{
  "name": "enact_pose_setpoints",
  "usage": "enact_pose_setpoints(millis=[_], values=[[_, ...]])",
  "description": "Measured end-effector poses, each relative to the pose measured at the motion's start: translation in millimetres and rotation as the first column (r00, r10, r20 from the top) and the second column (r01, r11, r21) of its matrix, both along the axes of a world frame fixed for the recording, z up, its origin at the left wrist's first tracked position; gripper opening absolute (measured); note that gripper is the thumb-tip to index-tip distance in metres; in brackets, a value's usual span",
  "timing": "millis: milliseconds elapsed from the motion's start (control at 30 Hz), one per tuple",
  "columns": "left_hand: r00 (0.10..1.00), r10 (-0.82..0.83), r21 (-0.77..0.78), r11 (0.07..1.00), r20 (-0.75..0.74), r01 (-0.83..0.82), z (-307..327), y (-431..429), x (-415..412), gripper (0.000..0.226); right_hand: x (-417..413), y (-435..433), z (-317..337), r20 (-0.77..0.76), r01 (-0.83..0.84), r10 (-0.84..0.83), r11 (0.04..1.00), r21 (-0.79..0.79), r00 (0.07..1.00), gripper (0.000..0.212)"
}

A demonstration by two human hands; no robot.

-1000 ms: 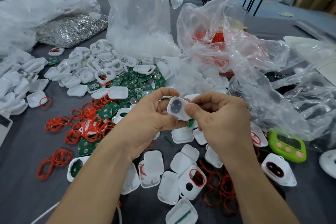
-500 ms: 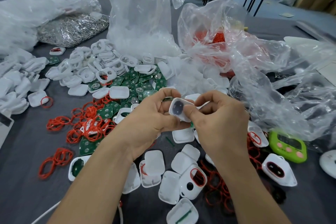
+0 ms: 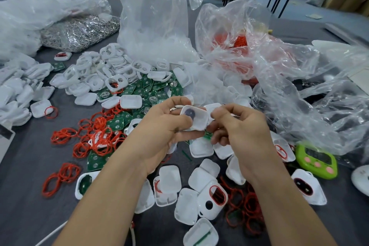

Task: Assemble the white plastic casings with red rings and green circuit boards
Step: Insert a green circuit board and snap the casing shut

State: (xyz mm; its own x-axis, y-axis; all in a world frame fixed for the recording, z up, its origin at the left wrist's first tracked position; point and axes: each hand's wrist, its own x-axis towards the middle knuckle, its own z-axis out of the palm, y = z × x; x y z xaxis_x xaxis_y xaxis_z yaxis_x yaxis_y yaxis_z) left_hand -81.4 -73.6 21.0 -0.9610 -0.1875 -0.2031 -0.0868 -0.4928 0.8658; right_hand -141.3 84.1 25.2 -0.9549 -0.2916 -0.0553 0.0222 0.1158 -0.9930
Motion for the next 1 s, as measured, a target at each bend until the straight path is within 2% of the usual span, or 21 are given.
enact_pose_setpoints(millis=[33,100,200,400,533,633,1000], values=[[1.0,0.003,-0.003,1.0,0.001,-0.003,-0.6,-0.2,-0.2,0.036,0.7,-1.1,-1.2,-0.003,-0.033,0.033,0.999,0.018,0.999,0.011],[1.0,0.008,-0.022,1.0,0.004,-0.008,-0.6,0.0,-0.5,0.037,3.2,-3.7,-4.8,-0.04,-0.06,0.063,0.995,0.076,0.997,0.014],[1.0,0.014,-0.082,0.997,0.012,-0.013,0.2,1.9,-0.6,0.037,6.1,-6.5,-7.7,-0.108,-0.027,0.039,0.994,0.11,0.993,0.015],[0.998,0.036,-0.228,0.973,0.049,-0.024,-0.2,6.8,1.2,0.025,6.4,-5.3,-6.7,-0.143,0.038,-0.021,0.992,0.117,0.99,0.011],[0.998,0.029,-0.321,0.947,0.061,-0.008,1.0,6.5,2.3,0.023,6.3,-4.4,-6.7,-0.23,0.081,-0.031,0.974,0.213,0.973,0.013],[0.997,0.036,-0.33,0.944,0.07,-0.011,1.4,7.0,2.1,0.023,7.7,-5.8,-6.6,-0.277,0.122,-0.045,0.956,0.268,0.96,0.012],[0.995,0.048,-0.307,0.952,0.092,-0.017,3.9,8.9,1.5,0.021,11.7,-9.7,-5.8,-0.294,0.187,-0.105,0.945,0.267,0.95,0.025]])
